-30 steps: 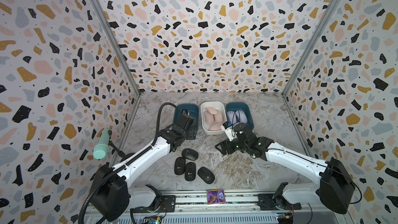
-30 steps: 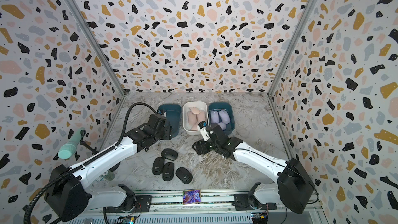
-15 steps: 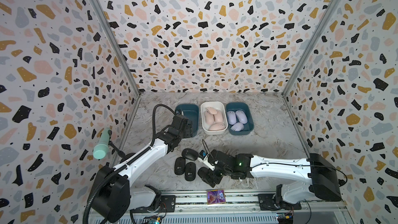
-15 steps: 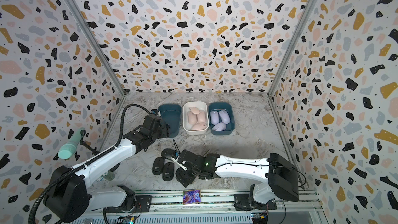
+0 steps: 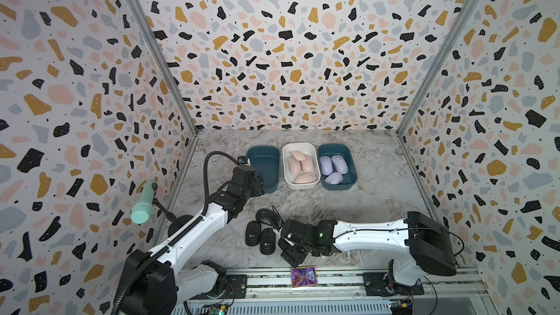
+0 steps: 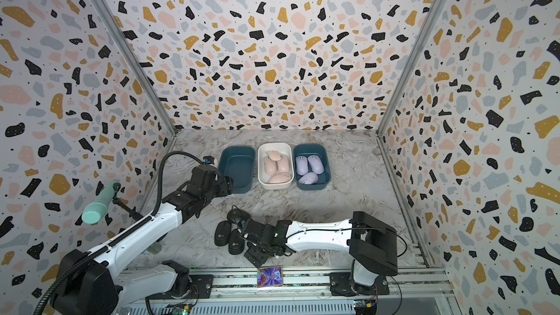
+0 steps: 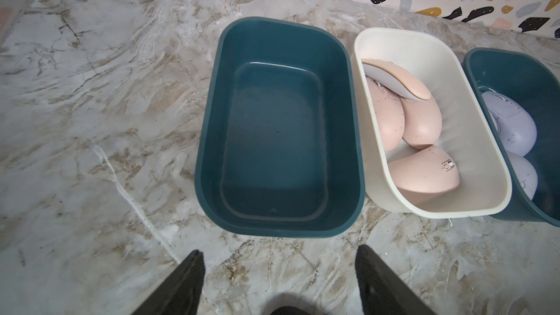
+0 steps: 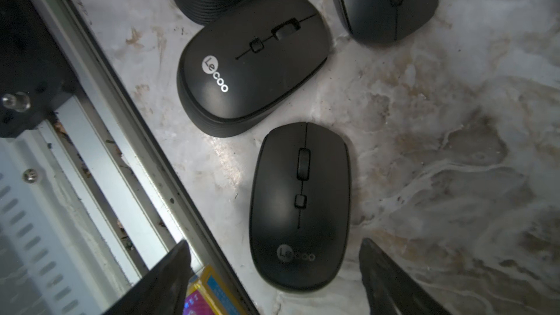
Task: Place the mice by color into the storage box
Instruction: Pick up the mouse from the center of the board.
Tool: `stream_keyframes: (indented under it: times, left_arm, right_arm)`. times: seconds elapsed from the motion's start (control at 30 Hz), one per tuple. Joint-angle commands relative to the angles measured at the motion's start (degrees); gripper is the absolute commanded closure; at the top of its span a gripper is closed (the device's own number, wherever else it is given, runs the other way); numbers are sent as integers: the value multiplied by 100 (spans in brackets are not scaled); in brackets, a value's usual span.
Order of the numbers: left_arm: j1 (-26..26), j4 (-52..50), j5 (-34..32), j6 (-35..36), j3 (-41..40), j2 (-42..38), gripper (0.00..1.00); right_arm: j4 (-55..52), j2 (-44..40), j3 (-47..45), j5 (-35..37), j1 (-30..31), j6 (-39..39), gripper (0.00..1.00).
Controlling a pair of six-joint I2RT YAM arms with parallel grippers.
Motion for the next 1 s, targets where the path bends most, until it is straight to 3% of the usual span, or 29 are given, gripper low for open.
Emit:
stream_keyframes:
  times: [0.0,0.97]
  left_arm:
    - [45,107,136,93,-90,-204,22]
    - [124,4,169,300,-92,-502,21]
  right_arm:
    - [-258,73,225,217,28,96,14]
    - [-556,723,471,574,105,239,35]
